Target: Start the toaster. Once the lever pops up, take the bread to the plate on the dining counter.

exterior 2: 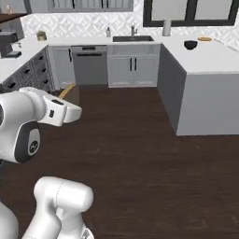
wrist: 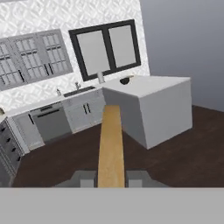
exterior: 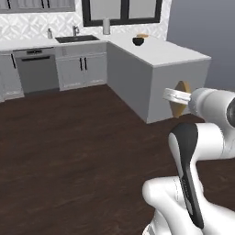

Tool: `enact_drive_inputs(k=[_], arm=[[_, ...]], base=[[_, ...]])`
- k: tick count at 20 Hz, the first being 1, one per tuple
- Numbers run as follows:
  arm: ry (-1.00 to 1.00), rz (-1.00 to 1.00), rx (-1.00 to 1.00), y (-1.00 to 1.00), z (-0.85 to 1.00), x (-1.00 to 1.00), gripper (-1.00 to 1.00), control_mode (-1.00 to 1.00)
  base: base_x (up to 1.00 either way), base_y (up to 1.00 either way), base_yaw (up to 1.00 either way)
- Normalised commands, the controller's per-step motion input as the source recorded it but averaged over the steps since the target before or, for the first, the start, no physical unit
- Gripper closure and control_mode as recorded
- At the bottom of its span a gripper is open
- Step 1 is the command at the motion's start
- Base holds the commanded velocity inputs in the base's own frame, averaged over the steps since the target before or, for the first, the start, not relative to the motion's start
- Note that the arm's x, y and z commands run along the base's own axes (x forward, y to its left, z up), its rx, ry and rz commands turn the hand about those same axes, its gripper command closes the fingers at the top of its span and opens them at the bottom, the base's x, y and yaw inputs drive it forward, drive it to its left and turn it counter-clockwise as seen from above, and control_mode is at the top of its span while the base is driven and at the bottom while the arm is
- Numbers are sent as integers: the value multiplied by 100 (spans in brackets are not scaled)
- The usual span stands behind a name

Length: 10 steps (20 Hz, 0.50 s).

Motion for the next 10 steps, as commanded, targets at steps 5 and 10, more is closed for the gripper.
enact_drive_inputs(k=[5, 10], arm=[[0, 0, 0, 0, 0, 0, 100, 100], [0, 0, 0, 0, 0, 0, 100, 100]], base=[[60, -97, -68], [77, -68, -61]])
